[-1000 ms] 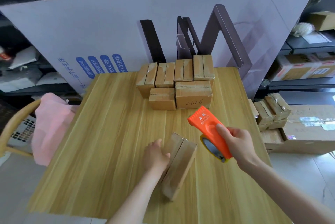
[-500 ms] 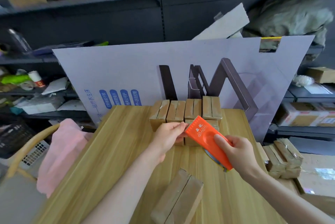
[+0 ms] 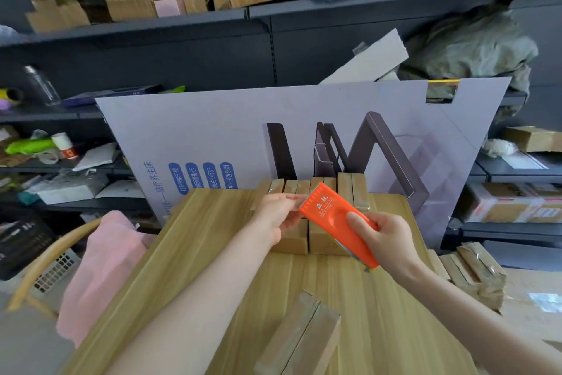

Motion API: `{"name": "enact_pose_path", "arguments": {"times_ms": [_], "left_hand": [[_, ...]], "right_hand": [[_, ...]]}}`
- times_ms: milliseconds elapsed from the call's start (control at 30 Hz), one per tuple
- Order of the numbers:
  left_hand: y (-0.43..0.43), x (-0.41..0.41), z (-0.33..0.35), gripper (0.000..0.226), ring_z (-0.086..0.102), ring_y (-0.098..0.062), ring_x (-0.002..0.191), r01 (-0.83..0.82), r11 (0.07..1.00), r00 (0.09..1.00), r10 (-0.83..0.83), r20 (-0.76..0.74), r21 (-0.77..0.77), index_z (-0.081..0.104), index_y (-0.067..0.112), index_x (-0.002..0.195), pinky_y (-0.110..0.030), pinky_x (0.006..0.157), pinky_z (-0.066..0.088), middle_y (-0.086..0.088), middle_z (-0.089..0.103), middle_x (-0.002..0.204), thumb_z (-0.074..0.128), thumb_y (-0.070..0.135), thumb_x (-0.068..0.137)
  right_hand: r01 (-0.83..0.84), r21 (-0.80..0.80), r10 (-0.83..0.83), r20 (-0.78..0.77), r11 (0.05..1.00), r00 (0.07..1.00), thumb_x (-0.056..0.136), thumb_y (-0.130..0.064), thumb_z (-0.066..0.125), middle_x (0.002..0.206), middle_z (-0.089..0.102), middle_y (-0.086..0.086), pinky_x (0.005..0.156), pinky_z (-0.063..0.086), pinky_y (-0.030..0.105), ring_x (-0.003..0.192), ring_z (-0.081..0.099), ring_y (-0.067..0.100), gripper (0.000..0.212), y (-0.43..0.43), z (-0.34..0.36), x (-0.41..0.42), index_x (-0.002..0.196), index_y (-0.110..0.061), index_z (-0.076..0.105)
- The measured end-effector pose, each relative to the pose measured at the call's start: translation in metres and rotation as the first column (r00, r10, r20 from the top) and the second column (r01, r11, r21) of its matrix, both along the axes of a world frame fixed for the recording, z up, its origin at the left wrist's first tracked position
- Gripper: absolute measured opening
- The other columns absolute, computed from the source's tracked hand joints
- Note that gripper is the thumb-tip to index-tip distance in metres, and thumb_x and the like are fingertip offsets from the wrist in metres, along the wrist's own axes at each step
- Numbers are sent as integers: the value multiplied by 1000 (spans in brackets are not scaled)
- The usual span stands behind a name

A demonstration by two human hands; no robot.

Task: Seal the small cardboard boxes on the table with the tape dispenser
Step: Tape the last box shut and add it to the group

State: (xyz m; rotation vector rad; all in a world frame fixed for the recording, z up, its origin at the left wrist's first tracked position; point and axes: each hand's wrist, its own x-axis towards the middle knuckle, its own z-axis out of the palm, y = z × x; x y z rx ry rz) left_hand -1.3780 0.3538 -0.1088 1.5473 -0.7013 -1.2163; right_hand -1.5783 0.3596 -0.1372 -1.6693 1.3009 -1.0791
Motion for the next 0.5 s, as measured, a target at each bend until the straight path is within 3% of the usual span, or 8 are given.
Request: {"name": "enact_pose_path", "arguments": {"times_ms": [100, 200, 300, 367, 500], "left_hand": [[-15, -1, 3, 23, 64, -9, 64, -100, 995, 994, 101, 48, -16, 67, 13, 73, -18, 46, 48, 1, 70, 69, 58, -3, 86], [-27, -1, 5, 31, 62, -10, 63, -176, 984, 979, 178, 95, -28, 65, 12, 67, -19, 44, 48, -1, 67, 69, 51, -6, 87], [-36, 4, 2, 29, 61, -13, 62, -230, 973, 957, 231, 172, -30, 66, 13, 63, -22, 53, 52, 0, 66, 66, 56, -6, 83], [-38, 16, -1, 25, 59, -14, 58, -300, 953, 932, 301, 203, -35, 67, 12, 61, -26, 64, 53, -2, 68, 65, 64, -6, 78], [-35, 43, -17, 24, 62, -10, 55, -374, 927, 894, 372, 248, -43, 68, 14, 61, -22, 58, 54, 4, 68, 58, 68, -5, 76]], "right_hand": [[23, -22, -26, -119, 999, 993, 88, -46, 62, 54, 64, 10, 35, 51, 43, 40, 61, 24, 43, -2, 7, 9, 70, -6, 68], [88, -29, -92, -234, 996, 968, 86, -52, 57, 56, 64, 6, 44, 52, 36, 47, 63, 25, 49, -3, 17, 21, 61, -11, 61], [112, -53, -123, -326, 992, 937, 86, -52, 57, 56, 61, 1, 47, 45, 28, 54, 62, 23, 47, -1, 24, 24, 59, -14, 59], [105, -32, -110, -342, 994, 933, 86, -50, 58, 58, 63, 1, 49, 52, 34, 53, 63, 23, 44, 2, 22, 14, 63, -13, 62], [130, 13, -114, -392, 991, 913, 84, -48, 60, 55, 63, 2, 51, 57, 43, 47, 62, 21, 38, 15, 7, -20, 63, -17, 66]]}}
